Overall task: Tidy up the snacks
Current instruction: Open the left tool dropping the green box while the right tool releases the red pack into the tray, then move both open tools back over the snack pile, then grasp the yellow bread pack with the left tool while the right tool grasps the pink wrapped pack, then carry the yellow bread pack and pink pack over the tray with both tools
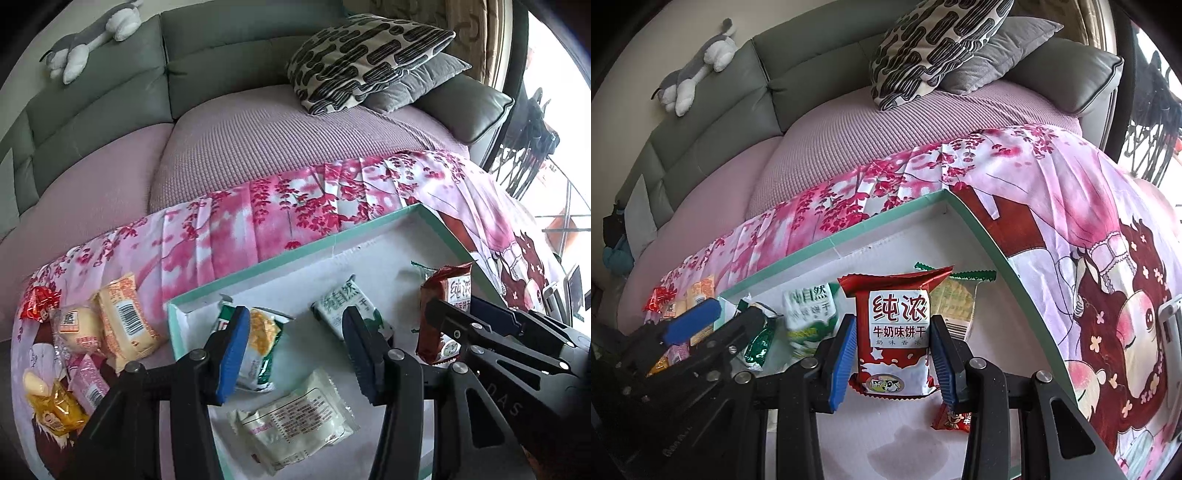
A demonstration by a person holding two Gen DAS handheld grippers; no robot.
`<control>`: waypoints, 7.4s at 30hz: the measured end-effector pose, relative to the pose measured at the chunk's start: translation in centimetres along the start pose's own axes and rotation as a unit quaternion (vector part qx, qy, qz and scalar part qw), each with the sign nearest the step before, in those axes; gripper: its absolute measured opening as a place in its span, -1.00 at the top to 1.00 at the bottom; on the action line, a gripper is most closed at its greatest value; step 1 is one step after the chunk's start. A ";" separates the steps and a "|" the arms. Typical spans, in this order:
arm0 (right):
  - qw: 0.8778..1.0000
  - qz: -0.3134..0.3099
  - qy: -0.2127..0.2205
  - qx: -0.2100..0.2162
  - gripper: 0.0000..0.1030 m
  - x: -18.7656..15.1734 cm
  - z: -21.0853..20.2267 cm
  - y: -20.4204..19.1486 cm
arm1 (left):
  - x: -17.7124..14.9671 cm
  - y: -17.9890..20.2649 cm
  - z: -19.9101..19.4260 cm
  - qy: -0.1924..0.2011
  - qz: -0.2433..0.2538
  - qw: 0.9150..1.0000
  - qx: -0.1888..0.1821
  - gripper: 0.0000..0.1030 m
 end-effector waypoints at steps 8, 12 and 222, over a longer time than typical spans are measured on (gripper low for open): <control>1.000 -0.011 0.005 -0.008 0.18 0.0 -0.2 -0.2 | -0.3 -1.3 -0.2 -0.011 -0.023 1.000 0.016 -0.20; 1.000 -0.015 0.002 -0.008 0.18 0.0 -0.1 -0.4 | -0.5 -1.9 0.0 -0.018 -0.030 0.999 0.023 -0.20; 0.995 -0.015 0.064 0.072 0.18 -0.9 -6.2 -5.3 | -6.6 -14.6 -10.5 0.066 -0.200 0.975 0.064 -0.46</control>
Point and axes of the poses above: each gripper's, at about its wrist camera, not at the fingertips, and z roughly the way its jaws point, y to its right, x to its top, the point moved 4 cm from there along z, roughly the way its jaws point, and after that the axes turned 10 degrees about z, right-handed, at the moved point
